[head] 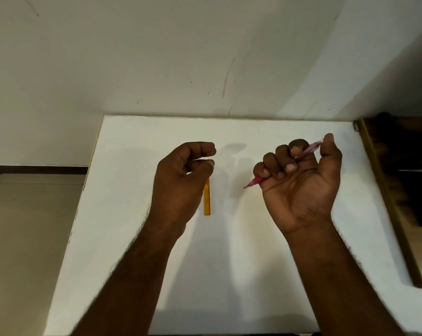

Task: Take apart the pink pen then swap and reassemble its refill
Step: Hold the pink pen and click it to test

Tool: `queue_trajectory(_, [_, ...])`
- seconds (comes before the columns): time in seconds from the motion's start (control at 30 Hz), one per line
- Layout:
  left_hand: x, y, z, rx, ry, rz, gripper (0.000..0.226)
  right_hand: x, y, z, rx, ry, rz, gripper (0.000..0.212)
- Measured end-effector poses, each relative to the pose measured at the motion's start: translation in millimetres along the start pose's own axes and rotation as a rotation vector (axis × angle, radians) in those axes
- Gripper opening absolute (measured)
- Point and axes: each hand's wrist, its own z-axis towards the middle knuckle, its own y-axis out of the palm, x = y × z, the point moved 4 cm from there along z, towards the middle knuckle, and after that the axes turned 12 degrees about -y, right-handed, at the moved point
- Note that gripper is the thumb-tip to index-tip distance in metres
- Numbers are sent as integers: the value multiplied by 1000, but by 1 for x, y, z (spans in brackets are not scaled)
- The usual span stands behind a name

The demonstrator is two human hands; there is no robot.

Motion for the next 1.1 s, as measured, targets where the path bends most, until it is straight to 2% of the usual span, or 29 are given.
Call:
queue_trajectory(0.13, [0, 1, 0, 3, 4, 0, 28, 0, 1, 0, -11, -6, -17, 49])
queue_trajectory(0.27, [0, 1, 0, 5, 9, 9, 28, 1, 3, -1, -27, 3, -26, 56])
queue_trajectory(0.43, [0, 1, 0, 5, 7, 12, 28, 2, 4, 0, -40, 0, -49, 51])
queue_trajectory(0.6, [0, 2, -1, 2, 14, 13, 27, 4, 4, -1, -57, 25, -54, 58])
queue_trajectory(0.8, [0, 2, 0, -1, 24, 18, 28, 7, 6, -2, -57, 2, -111, 48])
queue_trajectory(1.1, [0, 2, -1, -10, 20, 15, 28, 12, 8, -3, -115, 21, -147, 51])
